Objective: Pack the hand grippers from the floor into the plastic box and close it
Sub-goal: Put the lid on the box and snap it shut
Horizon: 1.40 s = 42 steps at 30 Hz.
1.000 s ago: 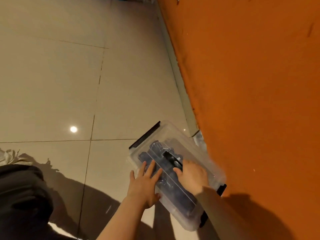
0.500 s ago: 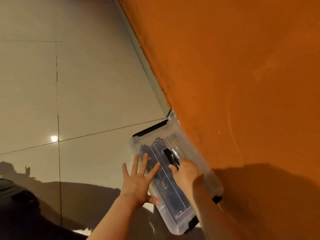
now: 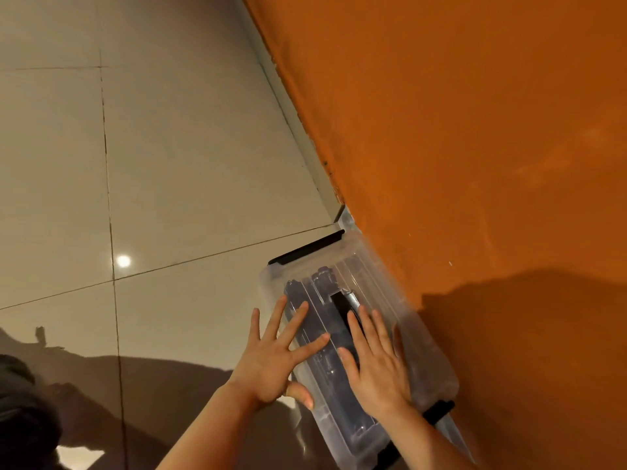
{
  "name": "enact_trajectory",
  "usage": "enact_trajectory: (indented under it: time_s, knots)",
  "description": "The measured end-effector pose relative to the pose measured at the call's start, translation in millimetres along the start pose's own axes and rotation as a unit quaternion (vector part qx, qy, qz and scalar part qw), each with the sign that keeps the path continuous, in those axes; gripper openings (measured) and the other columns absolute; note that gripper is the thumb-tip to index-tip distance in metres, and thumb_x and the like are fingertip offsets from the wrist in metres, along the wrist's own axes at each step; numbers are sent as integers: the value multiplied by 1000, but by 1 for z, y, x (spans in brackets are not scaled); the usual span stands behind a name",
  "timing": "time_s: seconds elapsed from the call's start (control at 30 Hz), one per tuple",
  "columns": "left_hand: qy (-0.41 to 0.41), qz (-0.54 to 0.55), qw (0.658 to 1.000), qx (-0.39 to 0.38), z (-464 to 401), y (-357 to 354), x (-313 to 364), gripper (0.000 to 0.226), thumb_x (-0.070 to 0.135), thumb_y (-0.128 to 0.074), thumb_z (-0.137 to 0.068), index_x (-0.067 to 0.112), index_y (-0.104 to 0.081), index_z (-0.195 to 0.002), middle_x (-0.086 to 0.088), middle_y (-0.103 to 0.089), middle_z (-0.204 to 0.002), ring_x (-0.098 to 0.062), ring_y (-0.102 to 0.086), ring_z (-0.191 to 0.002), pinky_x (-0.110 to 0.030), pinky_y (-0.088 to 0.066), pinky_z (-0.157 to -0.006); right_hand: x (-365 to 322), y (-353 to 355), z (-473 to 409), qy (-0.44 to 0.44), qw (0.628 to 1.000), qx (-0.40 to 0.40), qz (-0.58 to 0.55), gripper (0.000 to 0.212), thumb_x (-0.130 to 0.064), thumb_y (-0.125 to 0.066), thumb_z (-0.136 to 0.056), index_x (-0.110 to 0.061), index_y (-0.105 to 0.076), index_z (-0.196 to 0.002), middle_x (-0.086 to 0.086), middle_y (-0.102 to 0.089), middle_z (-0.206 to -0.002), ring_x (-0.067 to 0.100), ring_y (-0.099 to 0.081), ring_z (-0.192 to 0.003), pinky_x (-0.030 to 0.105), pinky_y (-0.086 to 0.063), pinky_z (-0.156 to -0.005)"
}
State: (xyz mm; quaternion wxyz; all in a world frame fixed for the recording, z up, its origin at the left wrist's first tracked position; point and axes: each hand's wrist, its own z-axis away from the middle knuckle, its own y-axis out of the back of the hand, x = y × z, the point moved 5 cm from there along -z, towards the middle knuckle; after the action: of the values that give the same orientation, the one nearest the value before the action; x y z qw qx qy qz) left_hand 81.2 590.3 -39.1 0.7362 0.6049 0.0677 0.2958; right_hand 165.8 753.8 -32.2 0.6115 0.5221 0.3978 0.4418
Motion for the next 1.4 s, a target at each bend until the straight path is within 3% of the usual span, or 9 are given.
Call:
enact_trajectory:
  time_s: [0.17, 0.33, 0.63, 0.77, 0.9, 1.0, 1.13, 1.3, 1.4]
  knots:
    - [-8, -33, 999, -39, -4, 32, 0, 88, 90, -12, -66, 45, -36, -138, -14, -30, -150, -45, -14, -138, -75, -13, -99, -1, -2, -4, -17, 1000, -25, 5, 59, -55, -14, -98, -23, -26, -147, 3, -30, -153, 21, -11, -144, 50, -14, -111]
    - [72, -10, 997, -40, 5, 48, 14, 83, 60, -55, -81, 37, -10, -148, -3, 7, -158, -27, 16, -143, -62, 10, -109, -2, -3, 1, -16, 1000, -13, -7, 60, -56, -13, -97, -24, -24, -147, 2, -32, -152, 20, -14, -144, 52, -16, -112]
    - [302, 163, 936, 79, 50, 32, 46, 68, 54, -51, -88, 37, -20, -146, 0, -11, -157, -22, -13, -143, -41, -20, -115, -3, 5, 2, 7, 999, -9, -30, 64, -55, -8, -97, -19, -35, -142, 5, -40, -147, 23, -28, -139, 51, -15, -109]
    - [349, 231, 891, 173, 76, 53, 67, 60, 47, -55, -88, 33, -32, -142, 5, -24, -152, -15, -35, -133, -30, -37, -103, -4, 12, 1, 34, 998, -47, -23, 87, -69, 29, -73, -24, 8, -145, 3, 2, -159, 19, 13, -141, 51, 2, -116]
    - [390, 256, 838, 283, 84, 96, 78, 44, 38, -51, -93, 27, -44, -135, 7, -41, -139, -11, -49, -117, -20, -40, -87, -27, 31, 4, 65, 991, -114, -26, 93, -78, -23, -80, -30, 25, -144, 8, 28, -154, 33, 23, -141, 62, 7, -111]
    - [392, 273, 807, 348, 76, 118, 88, 38, 31, -46, -95, 28, -47, -133, 8, -44, -137, -11, -48, -117, -17, -35, -83, -70, 36, -2, 193, 977, -83, 20, 92, -80, -8, -71, -34, 25, -142, 4, 33, -151, 33, 29, -139, 69, 10, -106]
    - [446, 281, 800, 285, 84, 81, 92, 51, 27, -45, -95, 33, -29, -143, 9, -36, -145, -11, -45, -123, -20, -38, -85, -90, 28, -31, 285, 949, -97, 92, 72, -61, -25, -92, -35, 13, -148, 2, 25, -156, 29, 28, -140, 69, 8, -106]
    - [482, 399, 776, 79, 65, 14, 108, 88, 28, -60, -86, 27, 1, -150, -2, -40, -143, -20, -53, -116, -27, -44, -87, -88, 22, -63, 245, 963, -102, 45, 70, -59, -29, -90, -40, 5, -148, -3, 13, -159, 29, 20, -143, 71, 6, -105]
    - [492, 435, 754, -11, 53, -13, 121, 87, 14, -57, -87, 22, 2, -150, -6, -52, -131, -23, -56, -111, -31, -48, -89, -84, 20, -79, 215, 972, -94, 24, 68, -56, -30, -89, -41, 2, -148, -2, 13, -159, 29, 21, -143, 71, 9, -103]
